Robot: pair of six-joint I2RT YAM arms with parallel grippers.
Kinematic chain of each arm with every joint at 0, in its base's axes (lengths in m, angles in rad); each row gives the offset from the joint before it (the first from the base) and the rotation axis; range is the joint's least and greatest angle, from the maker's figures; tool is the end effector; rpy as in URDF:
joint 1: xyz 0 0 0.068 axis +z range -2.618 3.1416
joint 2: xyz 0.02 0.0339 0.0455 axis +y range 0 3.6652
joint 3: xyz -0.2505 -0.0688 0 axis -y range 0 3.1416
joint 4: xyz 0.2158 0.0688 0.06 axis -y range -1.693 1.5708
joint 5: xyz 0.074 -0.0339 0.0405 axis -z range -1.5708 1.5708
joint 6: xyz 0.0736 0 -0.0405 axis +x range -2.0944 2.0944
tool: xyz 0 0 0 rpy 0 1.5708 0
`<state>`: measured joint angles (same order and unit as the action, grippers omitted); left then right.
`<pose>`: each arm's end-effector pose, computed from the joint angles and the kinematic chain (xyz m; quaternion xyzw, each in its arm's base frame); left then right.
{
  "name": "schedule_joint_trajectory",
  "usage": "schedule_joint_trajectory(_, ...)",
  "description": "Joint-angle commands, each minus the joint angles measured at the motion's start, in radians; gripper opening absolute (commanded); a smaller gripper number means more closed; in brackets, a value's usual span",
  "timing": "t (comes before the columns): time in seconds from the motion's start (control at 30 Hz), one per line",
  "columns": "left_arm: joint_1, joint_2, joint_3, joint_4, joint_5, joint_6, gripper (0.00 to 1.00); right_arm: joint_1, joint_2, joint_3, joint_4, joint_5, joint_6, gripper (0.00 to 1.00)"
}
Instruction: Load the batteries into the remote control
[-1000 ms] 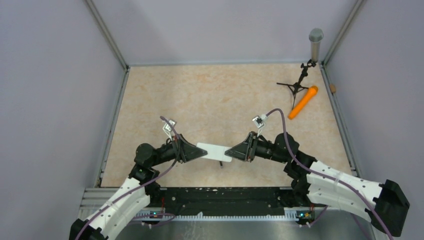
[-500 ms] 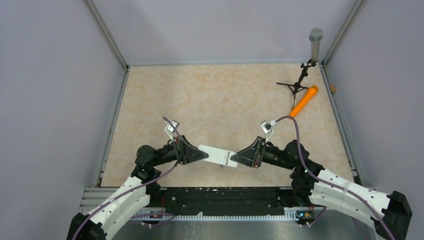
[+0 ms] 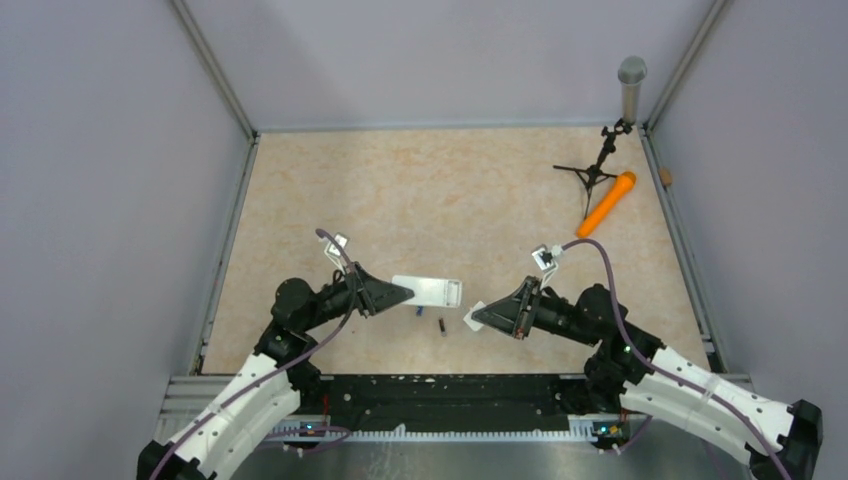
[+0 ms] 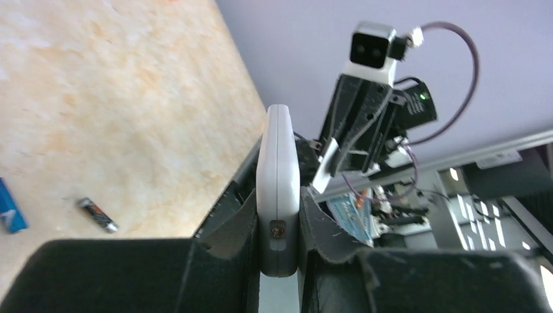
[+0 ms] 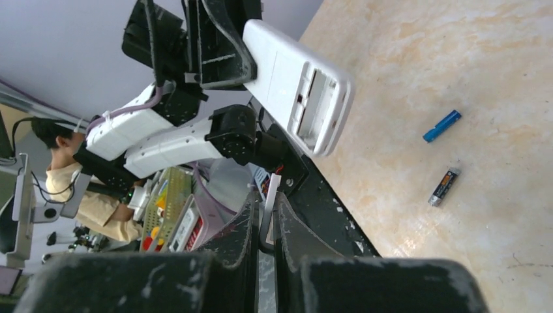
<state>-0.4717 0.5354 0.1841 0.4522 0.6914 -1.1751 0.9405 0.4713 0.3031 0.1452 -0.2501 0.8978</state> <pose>0.1193 -0.1135 0.2365 0.0187 0.6789 -0.6664 0.3078 0.0825 0.1439 0.2469 -0.1023 0.7076 0.6055 0.3497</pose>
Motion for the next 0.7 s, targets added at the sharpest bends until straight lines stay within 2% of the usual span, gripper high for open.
schedule_joint_trajectory(0.0,0.008,-0.056,0.129,-0.293,-0.151,0.180,0.00,0.007,-0.012,0.070,-0.095,0.065,-0.046,0.00)
schedule_joint_trajectory(0.27,0.010,-0.059,0.178,-0.407,-0.215,0.252,0.00,-0.003,0.123,0.126,-0.142,0.174,-0.095,0.00)
schedule_joint_trajectory(0.37,0.009,-0.059,0.181,-0.429,-0.226,0.273,0.00,-0.041,0.207,0.145,-0.130,0.162,-0.120,0.00)
schedule_joint_trajectory(0.47,0.010,-0.061,0.184,-0.461,-0.241,0.296,0.00,-0.114,0.294,0.158,-0.090,0.101,-0.146,0.00)
schedule_joint_trajectory(0.67,0.010,-0.067,0.167,-0.510,-0.253,0.316,0.00,-0.319,0.557,0.142,0.117,-0.155,-0.163,0.00)
